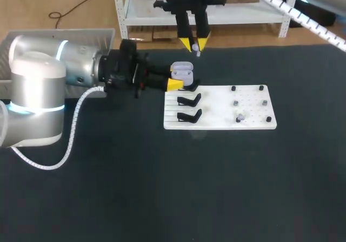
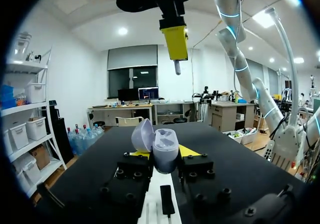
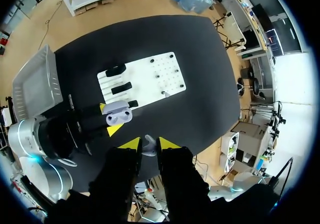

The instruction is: Pick up each earbud case from the left stands, insert the matching earbuds, close the lid, and place the case in the box.

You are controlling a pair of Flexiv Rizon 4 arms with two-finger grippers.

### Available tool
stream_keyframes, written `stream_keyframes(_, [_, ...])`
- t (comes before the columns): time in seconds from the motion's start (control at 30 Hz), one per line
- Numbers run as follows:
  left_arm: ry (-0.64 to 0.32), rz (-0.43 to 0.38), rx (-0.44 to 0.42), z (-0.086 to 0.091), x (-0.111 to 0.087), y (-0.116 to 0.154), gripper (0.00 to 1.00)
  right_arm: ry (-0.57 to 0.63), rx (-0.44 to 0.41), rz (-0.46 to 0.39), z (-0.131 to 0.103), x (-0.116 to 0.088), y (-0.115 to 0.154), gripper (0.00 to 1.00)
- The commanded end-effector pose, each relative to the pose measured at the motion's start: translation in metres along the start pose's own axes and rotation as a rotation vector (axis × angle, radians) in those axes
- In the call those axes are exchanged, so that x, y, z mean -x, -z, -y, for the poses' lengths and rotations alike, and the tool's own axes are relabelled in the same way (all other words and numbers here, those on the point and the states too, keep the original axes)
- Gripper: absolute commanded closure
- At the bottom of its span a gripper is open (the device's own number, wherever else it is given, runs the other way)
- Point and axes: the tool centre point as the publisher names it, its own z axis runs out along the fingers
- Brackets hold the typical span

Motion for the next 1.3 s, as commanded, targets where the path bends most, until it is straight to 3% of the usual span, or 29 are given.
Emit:
stream_keyframes(0.03, [-0.008,0.005,0.004,0.001,-0.002,-0.009,1.00,-0.013,0.062,0.096,0.011,-0.015,-0.010,1.00])
stream_keyframes(0.67, [-0.014,-0.021,-0.023,0.009,-0.003,-0.018,1.00,0.003,0.047,0.102,-0.002,-0.008,-0.040,1.00])
stream_keyframes(1.3, [-0.014,-0.021,-0.023,0.009,-0.003,-0.018,1.00,0.036,0.003,0.049,-0.018,0.005,-0.054,1.00])
